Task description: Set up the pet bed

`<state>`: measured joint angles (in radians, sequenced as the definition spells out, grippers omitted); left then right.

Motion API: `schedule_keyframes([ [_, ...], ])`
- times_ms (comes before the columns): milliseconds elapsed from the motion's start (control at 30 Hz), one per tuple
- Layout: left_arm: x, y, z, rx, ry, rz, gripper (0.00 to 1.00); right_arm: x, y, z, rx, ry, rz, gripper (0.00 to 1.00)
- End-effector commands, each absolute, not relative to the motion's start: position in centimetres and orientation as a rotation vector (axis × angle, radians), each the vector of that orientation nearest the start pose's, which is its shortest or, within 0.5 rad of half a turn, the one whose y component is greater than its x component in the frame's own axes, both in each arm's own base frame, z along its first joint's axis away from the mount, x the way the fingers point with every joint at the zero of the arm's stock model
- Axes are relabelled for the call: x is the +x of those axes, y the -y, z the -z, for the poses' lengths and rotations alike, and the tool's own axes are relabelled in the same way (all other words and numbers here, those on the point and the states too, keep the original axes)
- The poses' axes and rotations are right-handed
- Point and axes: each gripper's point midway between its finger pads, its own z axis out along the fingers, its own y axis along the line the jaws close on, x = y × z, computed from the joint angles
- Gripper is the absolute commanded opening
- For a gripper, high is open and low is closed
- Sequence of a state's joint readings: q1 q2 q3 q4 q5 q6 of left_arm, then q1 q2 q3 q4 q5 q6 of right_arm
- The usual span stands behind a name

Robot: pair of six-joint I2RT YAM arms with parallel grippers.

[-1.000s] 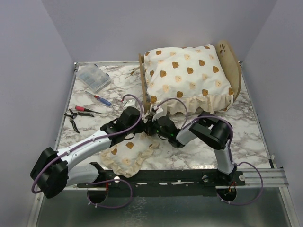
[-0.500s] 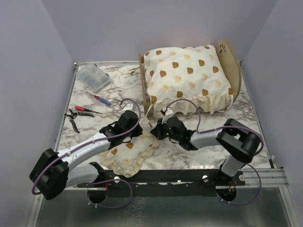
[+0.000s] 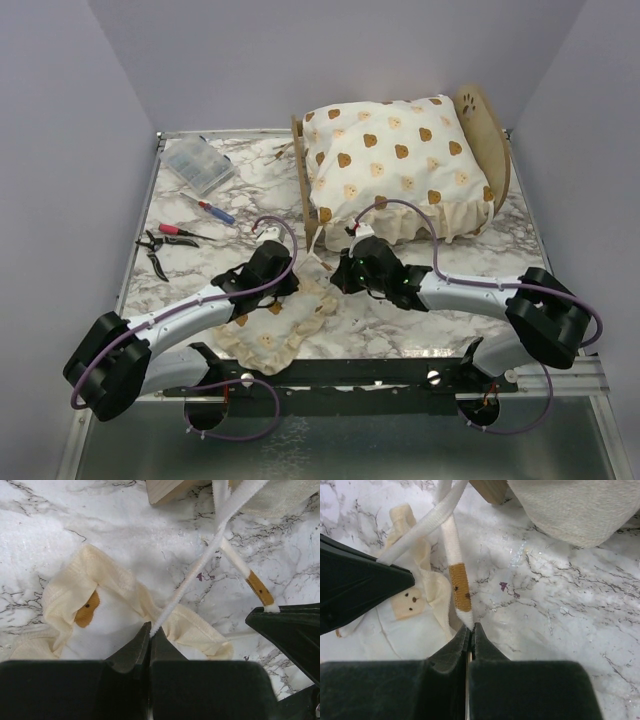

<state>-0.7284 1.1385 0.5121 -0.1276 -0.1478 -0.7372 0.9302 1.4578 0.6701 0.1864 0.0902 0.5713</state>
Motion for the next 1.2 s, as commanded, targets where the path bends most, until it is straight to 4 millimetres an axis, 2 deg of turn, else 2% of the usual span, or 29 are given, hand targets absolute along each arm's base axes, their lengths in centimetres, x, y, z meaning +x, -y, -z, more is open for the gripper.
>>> schedule_keyframes([
  [0,22.4,20.8,-6.1,-0.05,-2.401,0.573,0.0,20.7,-31.3,-7.2,-0.429,-2.379,-0.723,0.01],
  [100,22.5,20.8,-6.2,-0.041,-2.393,0.569,0.0,20.7,-30.9,-7.7,-0.438,-2.4,-0.691,0.01],
  [233,22.5,20.4,-6.3,-0.048,-2.383,0.554,0.0,22.6,-27.2,-7.4,-0.429,-2.409,-0.374,0.01],
  [300,22.5,20.4,-6.4,-0.047,-2.382,0.555,0.0,23.7,-25.3,-8.0,-0.444,-2.397,-0.201,0.01],
  [367,22.5,20.4,-6.5,-0.041,-2.382,0.555,0.0,24.7,-24.4,-9.4,-0.463,-2.37,-0.095,0.01],
  [500,22.8,20.8,-7.1,-0.025,-2.369,0.564,0.0,25.1,-26.2,-12.1,-0.555,-2.36,-0.143,0.01],
  [600,22.9,21.0,-7.4,-0.017,-2.365,0.578,0.0,24.2,-27.6,-12.7,-0.6,-2.396,-0.233,0.05],
  [700,22.7,21.1,-7.1,-0.012,-2.377,0.583,0.0,23.0,-28.0,-11.2,-0.609,-2.451,-0.293,0.11],
  [933,22.1,21.3,-5.8,0.011,-2.423,0.587,0.0,19.8,-25.7,-4.4,-0.569,-2.623,-0.261,0.25],
  [1033,22.1,21.3,-5.7,0.012,-2.424,0.588,0.0,19.4,-25.7,-3.5,-0.561,-2.644,-0.265,0.32],
  [1167,22.1,21.5,-5.6,0.016,-2.428,0.595,0.0,19.4,-26.2,-3.4,-0.57,-2.654,-0.288,0.38],
])
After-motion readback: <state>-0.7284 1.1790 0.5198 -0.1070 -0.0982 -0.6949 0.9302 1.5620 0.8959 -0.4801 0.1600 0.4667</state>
